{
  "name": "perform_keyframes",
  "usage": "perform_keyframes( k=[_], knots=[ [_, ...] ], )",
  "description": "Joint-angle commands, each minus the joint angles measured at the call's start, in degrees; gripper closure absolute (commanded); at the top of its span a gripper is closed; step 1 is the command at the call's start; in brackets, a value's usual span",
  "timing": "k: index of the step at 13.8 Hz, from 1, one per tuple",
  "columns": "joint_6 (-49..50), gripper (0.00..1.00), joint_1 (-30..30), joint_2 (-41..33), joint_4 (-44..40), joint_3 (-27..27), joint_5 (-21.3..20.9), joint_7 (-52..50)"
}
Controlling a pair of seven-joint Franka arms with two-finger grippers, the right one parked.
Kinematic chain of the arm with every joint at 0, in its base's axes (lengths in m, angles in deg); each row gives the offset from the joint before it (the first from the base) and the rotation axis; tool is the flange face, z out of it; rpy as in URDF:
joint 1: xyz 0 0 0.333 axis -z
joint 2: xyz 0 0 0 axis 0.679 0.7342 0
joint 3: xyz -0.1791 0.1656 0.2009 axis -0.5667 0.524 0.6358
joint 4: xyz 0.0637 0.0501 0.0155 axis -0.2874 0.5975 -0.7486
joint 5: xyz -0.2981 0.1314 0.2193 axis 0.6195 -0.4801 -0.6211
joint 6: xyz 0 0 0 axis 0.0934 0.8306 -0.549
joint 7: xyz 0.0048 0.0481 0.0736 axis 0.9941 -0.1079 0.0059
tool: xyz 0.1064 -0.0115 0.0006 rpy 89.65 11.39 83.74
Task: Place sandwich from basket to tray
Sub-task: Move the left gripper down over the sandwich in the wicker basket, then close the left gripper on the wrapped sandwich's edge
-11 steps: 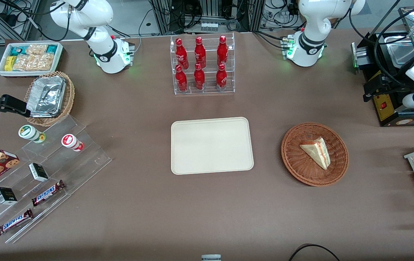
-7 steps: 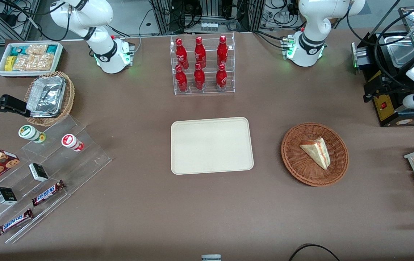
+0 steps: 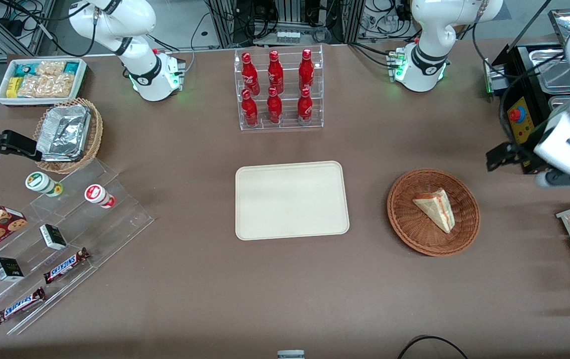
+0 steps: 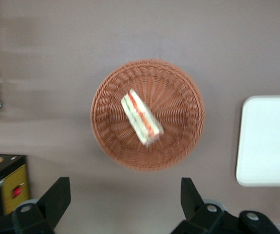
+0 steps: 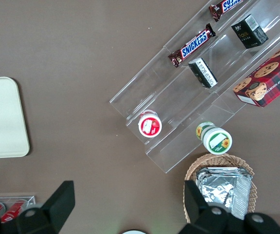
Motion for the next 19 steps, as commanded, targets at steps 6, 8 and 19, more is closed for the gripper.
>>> perform_keyframes(
  k=[6, 8, 19],
  knots=[
    [-20.8, 0.00, -0.1, -2.6, 21.0, -0.5, -1.8, -21.8],
    [-29.4, 0.00, -0.1, -2.6, 26.8, -0.5, -1.8, -28.8],
    [-46.4, 0.00, 0.3, 5.8, 33.6, -0.8, -1.8, -38.2]
  ],
)
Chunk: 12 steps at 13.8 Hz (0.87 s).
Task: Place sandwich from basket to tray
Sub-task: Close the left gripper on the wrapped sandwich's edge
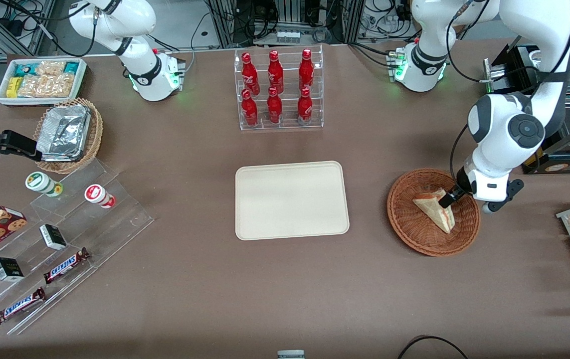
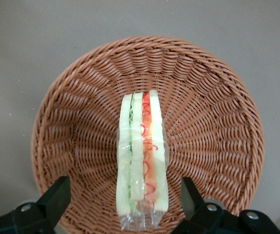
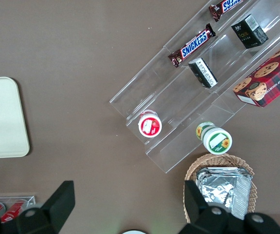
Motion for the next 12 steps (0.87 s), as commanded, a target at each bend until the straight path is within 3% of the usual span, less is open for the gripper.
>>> perform_keyframes(
  k=[1, 12],
  knots=[
    [-4.0, 0.00, 0.3, 2.3, 0.5, -0.4, -1.0, -2.8],
    [-14.7, 0.00, 0.3, 7.2, 4.7, -0.5, -1.0, -2.8]
  ],
)
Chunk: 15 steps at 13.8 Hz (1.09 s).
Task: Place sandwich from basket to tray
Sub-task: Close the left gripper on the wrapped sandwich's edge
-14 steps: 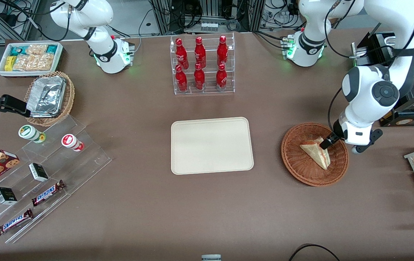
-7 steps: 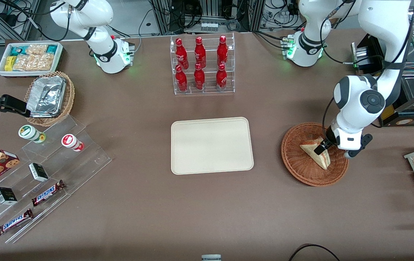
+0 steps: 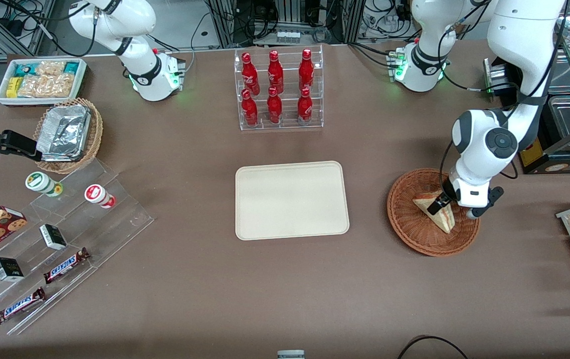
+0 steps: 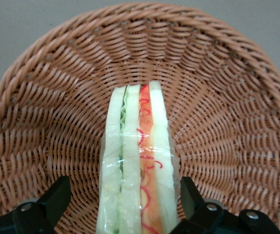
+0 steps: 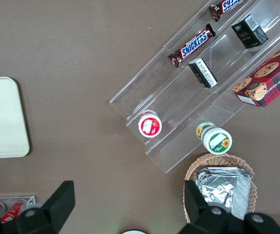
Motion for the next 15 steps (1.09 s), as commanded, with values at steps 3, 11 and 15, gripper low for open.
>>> perform_keyframes(
  k=[3, 11, 15],
  knots=[
    [-2.2, 0.69, 0.2, 0.5, 0.8, -0.1, -1.0, -3.0],
    [21.6, 1.00, 3.2, -3.6, -11.5, -0.1, -2.4, -2.3],
    [42.7, 1.00, 10.4, -3.3, -27.0, -0.1, -3.6, -2.8]
  ],
)
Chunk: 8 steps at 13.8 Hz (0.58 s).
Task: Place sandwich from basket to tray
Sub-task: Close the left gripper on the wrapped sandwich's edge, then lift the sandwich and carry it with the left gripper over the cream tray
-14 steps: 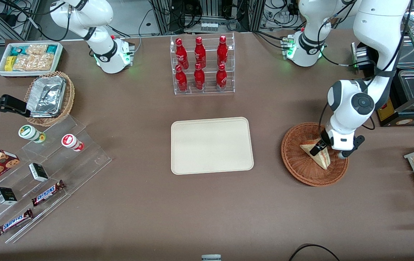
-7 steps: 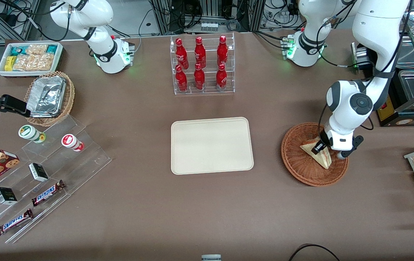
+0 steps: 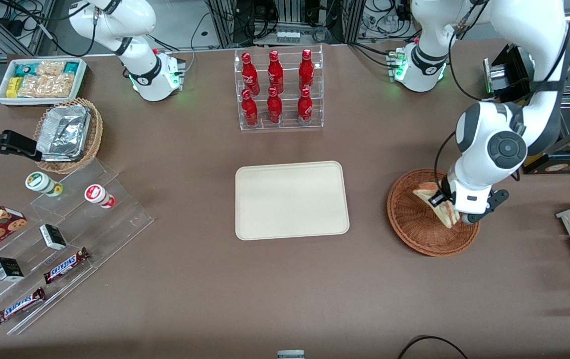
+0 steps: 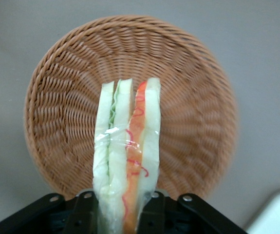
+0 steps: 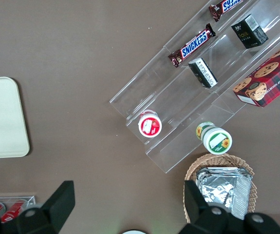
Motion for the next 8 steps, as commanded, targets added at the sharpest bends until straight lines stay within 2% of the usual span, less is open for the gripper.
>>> perform_keyframes(
  k=[1, 3, 8],
  knots=[
    [9.8, 1.00, 6.1, 1.3, -9.1, 0.3, -1.2, -1.6],
    [13.4, 1.00, 12.0, 3.0, -12.8, 0.3, -1.2, -1.9],
    [12.5, 1.00, 25.0, 6.3, -14.6, 0.3, -2.8, -2.6]
  ],
)
